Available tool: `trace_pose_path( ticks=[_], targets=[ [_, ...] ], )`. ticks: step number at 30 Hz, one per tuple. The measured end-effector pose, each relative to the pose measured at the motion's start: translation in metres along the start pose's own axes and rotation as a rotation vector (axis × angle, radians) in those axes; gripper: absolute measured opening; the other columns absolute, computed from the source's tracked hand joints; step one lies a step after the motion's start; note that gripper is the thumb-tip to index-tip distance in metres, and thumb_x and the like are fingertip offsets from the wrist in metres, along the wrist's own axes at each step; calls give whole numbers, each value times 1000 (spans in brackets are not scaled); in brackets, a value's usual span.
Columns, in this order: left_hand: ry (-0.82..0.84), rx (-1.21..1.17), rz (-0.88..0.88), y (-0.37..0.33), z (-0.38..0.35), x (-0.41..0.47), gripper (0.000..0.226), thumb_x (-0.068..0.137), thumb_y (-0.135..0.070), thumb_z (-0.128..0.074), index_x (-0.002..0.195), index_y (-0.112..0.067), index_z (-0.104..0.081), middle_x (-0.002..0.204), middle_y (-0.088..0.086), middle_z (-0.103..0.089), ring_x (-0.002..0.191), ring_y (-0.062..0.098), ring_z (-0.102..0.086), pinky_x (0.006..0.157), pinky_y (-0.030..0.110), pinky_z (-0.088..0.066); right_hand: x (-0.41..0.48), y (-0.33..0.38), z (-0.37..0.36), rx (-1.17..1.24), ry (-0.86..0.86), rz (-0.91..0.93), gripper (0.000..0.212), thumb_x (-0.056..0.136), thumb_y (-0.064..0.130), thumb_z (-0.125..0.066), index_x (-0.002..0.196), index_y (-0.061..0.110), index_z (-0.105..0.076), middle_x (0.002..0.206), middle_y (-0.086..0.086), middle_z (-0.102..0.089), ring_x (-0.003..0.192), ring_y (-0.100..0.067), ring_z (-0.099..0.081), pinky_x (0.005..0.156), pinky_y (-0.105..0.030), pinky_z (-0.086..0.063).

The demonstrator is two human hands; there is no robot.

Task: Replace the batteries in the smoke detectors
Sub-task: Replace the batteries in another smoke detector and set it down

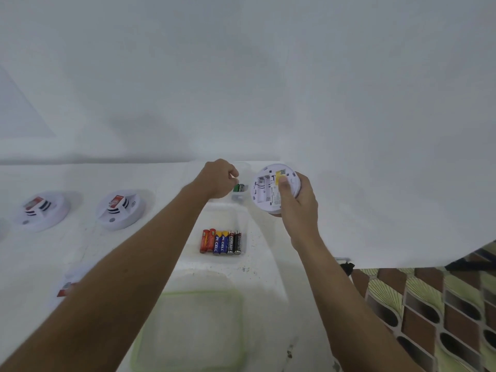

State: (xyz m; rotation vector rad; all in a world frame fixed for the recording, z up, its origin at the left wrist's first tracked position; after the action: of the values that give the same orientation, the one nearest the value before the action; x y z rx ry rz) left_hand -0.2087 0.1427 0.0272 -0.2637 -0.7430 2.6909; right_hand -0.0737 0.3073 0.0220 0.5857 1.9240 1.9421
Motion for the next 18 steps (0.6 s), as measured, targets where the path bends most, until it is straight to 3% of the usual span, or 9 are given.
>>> trace_pose_path(
  ticks=[2,4,6,8,11,15,18],
  targets=[
    [78,63,50,4,-10,11,30,94,-20,-60,124,-12,-63,122,6,-63,117,25,-55,90,25,-39,4,-1,2,-16,-6,-1,18,101,31,-56,119,27,-58,102,16,-63,80,15,-61,60,-22,-58],
    [152,123,78,6,-16,20,15,93,-16,-59,105,-22,-65,105,0,-59,105,26,-52,81,24,-38,8,-2,4,-32,-7,-4,18,101,31,-56,118,26,-58,101,17,-63,84,7,-63,64,-24,-59],
    [202,150,88,4,-19,23,15,91,-12,-57,91,-27,-60,92,-4,-50,93,21,-45,75,23,-36,10,-3,5,-35,-2,-13,18,101,30,-56,118,24,-59,100,14,-64,85,2,-63,60,-24,-58],
    [223,147,94,3,-21,25,19,90,-14,-60,103,-24,-68,99,-2,-55,98,20,-51,81,24,-38,11,-5,5,-47,-1,-18,18,101,31,-57,118,24,-59,101,13,-65,88,0,-64,64,-30,-62],
    [180,146,98,1,-21,25,24,89,-16,-65,112,-16,-72,112,1,-63,112,23,-56,81,24,-39,12,-6,5,-34,3,-30,17,101,30,-57,117,25,-59,101,11,-65,89,-1,-64,60,-27,-60],
    [106,51,126,3,-15,23,23,83,-6,-60,103,-10,-72,83,-4,-60,88,22,-58,72,24,-43,13,-6,5,-21,-6,-39,17,101,30,-57,117,25,-59,103,12,-65,92,-3,-65,64,-31,-62],
    [-68,-153,100,0,4,16,18,82,-10,-57,95,-16,-68,80,-2,-64,83,24,-65,59,23,-43,13,-6,4,-3,-3,-39,16,101,29,-57,117,25,-58,104,11,-65,92,-3,-64,57,-25,-60]
  ],
)
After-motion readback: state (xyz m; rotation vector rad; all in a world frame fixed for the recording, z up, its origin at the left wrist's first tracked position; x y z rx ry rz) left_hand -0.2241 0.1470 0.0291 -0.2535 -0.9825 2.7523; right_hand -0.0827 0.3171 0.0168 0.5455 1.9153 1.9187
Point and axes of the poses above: each hand's wrist, its own x-axis towards the middle knuckle, its own z-axis out of the back of the hand, y = z × x, the point moved 8 cm from there along x, towards the middle knuckle
